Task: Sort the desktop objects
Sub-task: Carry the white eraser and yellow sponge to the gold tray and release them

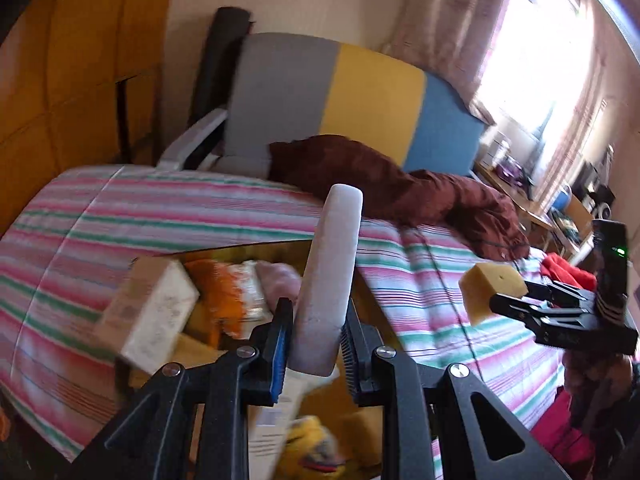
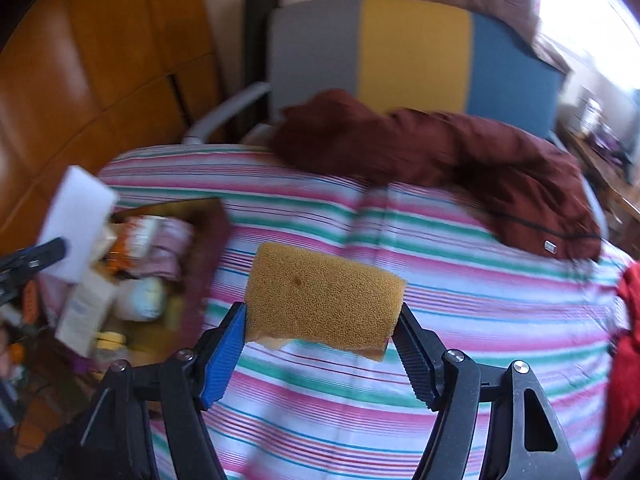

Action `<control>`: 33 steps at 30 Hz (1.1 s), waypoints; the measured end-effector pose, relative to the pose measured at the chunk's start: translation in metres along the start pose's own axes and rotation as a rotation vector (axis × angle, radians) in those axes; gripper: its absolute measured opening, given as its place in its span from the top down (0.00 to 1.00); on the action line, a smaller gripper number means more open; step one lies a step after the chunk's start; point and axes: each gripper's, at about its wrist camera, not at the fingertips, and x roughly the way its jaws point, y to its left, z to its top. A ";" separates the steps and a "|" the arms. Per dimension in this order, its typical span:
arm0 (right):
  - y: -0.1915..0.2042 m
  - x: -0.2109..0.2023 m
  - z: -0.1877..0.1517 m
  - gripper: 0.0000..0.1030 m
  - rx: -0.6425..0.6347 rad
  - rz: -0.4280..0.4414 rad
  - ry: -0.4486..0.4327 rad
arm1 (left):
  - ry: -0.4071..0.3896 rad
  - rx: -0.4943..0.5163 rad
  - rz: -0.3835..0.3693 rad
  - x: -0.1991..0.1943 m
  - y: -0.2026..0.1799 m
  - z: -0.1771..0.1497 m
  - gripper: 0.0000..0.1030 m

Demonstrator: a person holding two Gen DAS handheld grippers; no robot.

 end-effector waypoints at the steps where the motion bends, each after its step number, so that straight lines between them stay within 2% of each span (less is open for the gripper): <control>1: 0.012 0.002 0.004 0.30 -0.014 0.020 -0.005 | 0.002 -0.017 0.001 0.000 0.008 0.000 0.78; 8: 0.084 0.024 0.028 0.30 -0.089 0.127 -0.010 | 0.031 -0.126 -0.013 0.010 0.057 -0.005 0.78; 10: 0.099 0.033 0.032 0.30 -0.100 0.147 0.000 | 0.048 -0.144 -0.049 0.014 0.063 -0.006 0.78; 14: 0.116 0.051 0.038 0.28 -0.099 0.177 0.025 | 0.065 -0.157 -0.066 0.025 0.066 -0.006 0.78; 16: 0.121 0.060 0.040 0.27 -0.071 0.203 0.036 | 0.070 -0.161 -0.074 0.030 0.067 -0.005 0.73; 19: 0.125 0.073 0.041 0.26 -0.045 0.213 0.053 | 0.083 -0.161 -0.073 0.038 0.067 -0.007 0.70; 23: 0.128 0.087 0.035 0.25 -0.035 0.204 0.091 | 0.072 -0.150 -0.017 0.036 0.068 -0.011 0.67; 26: 0.126 0.091 0.028 0.13 -0.035 0.212 0.115 | 0.038 -0.133 0.004 0.024 0.067 -0.014 0.61; 32: 0.127 0.088 0.021 0.12 -0.038 0.201 0.107 | -0.015 -0.091 0.086 0.007 0.065 -0.019 0.61; 33: 0.128 0.086 0.020 0.12 -0.008 0.159 0.089 | -0.010 -0.092 0.090 0.007 0.065 -0.020 0.61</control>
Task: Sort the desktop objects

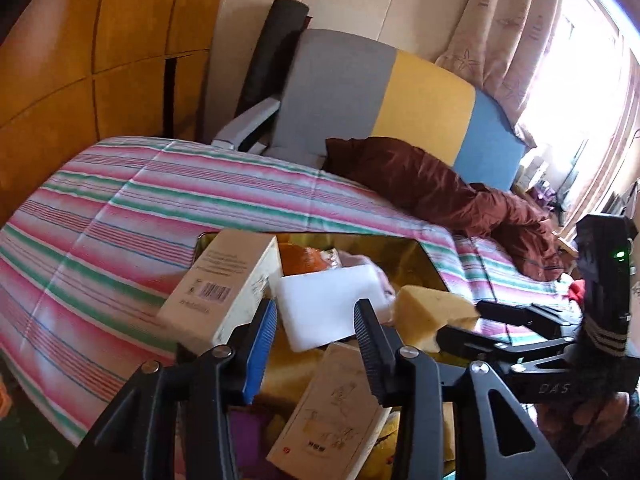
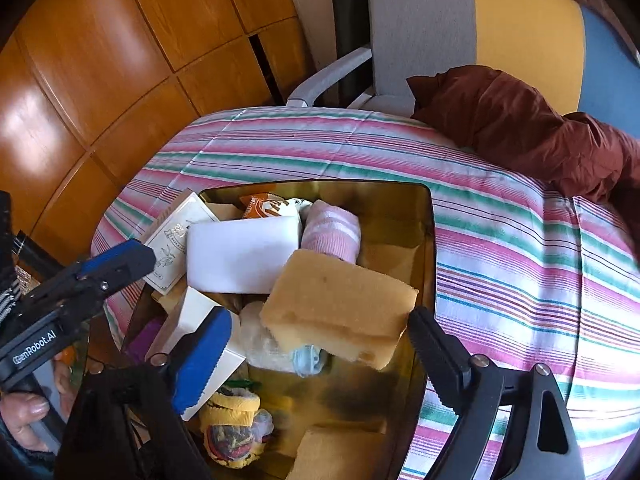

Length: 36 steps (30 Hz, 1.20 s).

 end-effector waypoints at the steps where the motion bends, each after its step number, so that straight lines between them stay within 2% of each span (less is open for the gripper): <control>1: 0.001 -0.002 -0.001 0.12 0.003 -0.007 -0.009 | 0.004 -0.003 -0.002 -0.001 0.000 -0.001 0.61; 7: 0.005 -0.017 -0.009 0.12 0.005 -0.030 -0.072 | -0.002 0.006 0.017 -0.012 -0.006 -0.008 0.59; 13: 0.010 -0.018 -0.018 0.12 0.003 -0.004 -0.066 | -0.037 0.038 0.064 -0.033 -0.017 -0.011 0.51; 17: 0.016 -0.019 -0.027 0.12 -0.013 -0.013 -0.067 | -0.052 0.055 0.089 -0.042 -0.023 -0.013 0.49; 24: 0.027 -0.024 -0.044 0.12 -0.050 -0.058 -0.092 | -0.060 0.067 0.138 -0.050 -0.030 -0.017 0.48; 29: 0.030 -0.028 -0.056 0.12 -0.056 -0.088 -0.104 | -0.061 0.081 0.202 -0.055 -0.039 -0.022 0.45; 33: 0.034 -0.033 -0.065 0.12 -0.068 -0.107 -0.120 | -0.080 0.079 0.212 -0.062 -0.045 -0.025 0.45; 36: 0.038 -0.038 -0.071 0.12 -0.083 -0.130 -0.135 | -0.091 0.095 0.263 -0.067 -0.054 -0.025 0.45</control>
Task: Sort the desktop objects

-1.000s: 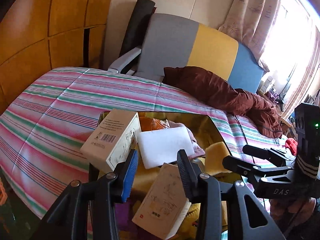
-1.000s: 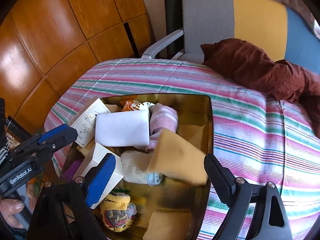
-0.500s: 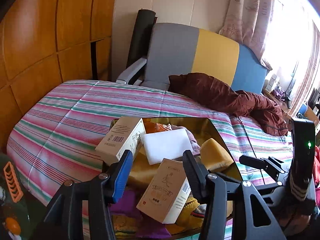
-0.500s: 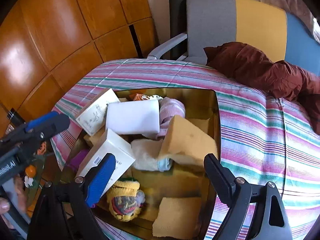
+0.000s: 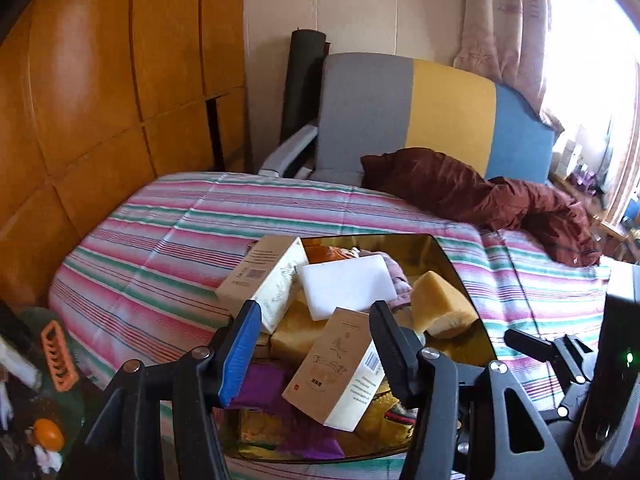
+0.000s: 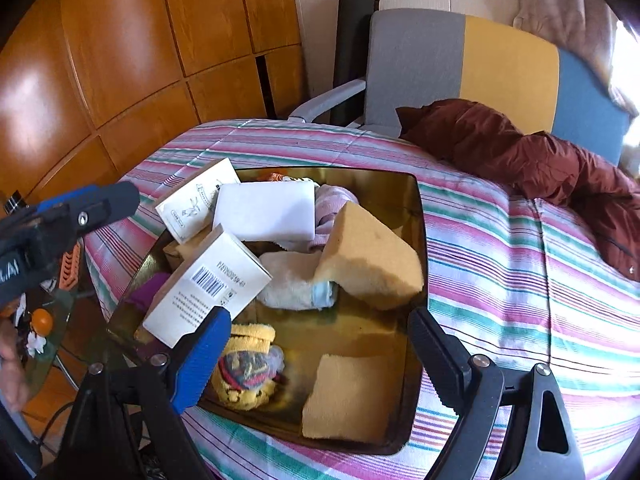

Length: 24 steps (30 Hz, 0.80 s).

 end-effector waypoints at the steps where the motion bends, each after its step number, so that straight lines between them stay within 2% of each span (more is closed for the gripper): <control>1: 0.001 -0.002 -0.002 0.12 -0.003 -0.006 -0.005 | -0.007 0.004 0.002 -0.002 -0.002 0.000 0.45; 4: 0.003 -0.005 -0.007 0.12 -0.008 -0.014 -0.017 | -0.032 -0.002 -0.029 -0.012 -0.005 0.000 0.45; 10: 0.006 -0.011 -0.014 0.12 -0.013 -0.022 -0.035 | -0.063 0.009 0.034 -0.019 -0.012 -0.002 0.45; 16: 0.010 -0.013 -0.015 0.12 -0.024 -0.041 -0.048 | -0.088 0.000 0.021 -0.017 -0.010 -0.008 0.45; 24: 0.015 -0.012 -0.014 0.12 -0.022 -0.125 -0.076 | -0.038 -0.016 -0.004 -0.001 -0.004 -0.019 0.47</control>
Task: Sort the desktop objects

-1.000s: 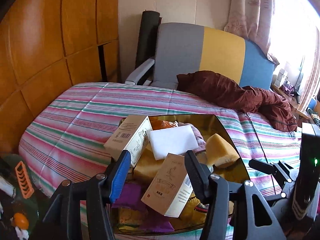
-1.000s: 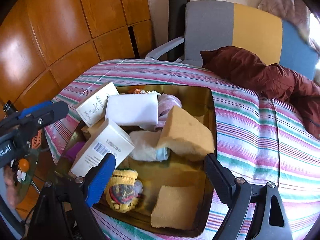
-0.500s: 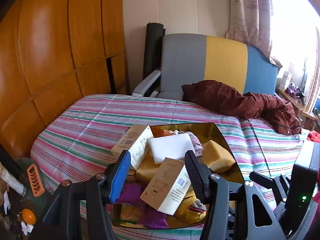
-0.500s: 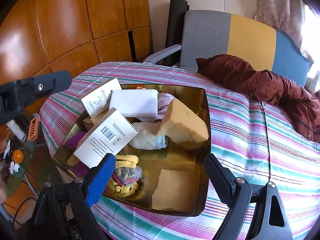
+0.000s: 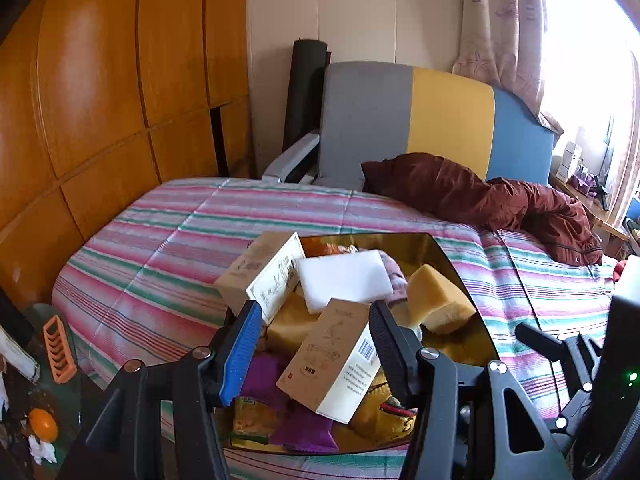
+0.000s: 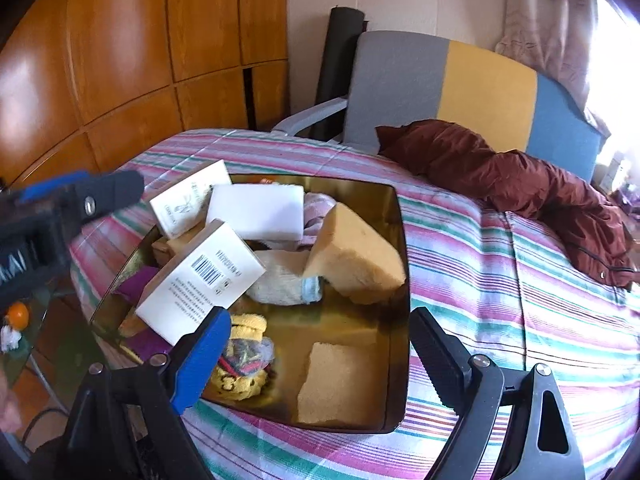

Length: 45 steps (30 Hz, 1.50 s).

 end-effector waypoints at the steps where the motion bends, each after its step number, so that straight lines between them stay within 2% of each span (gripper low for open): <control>1: 0.000 -0.001 0.000 0.12 -0.002 -0.014 -0.008 | 0.003 -0.005 0.001 0.002 0.002 -0.001 0.48; 8: 0.005 0.001 0.002 0.12 -0.012 -0.040 -0.020 | 0.033 -0.030 -0.014 0.008 0.007 -0.002 0.49; 45: 0.012 -0.003 0.000 0.11 -0.031 -0.039 -0.036 | 0.026 -0.038 0.011 0.004 0.011 -0.002 0.49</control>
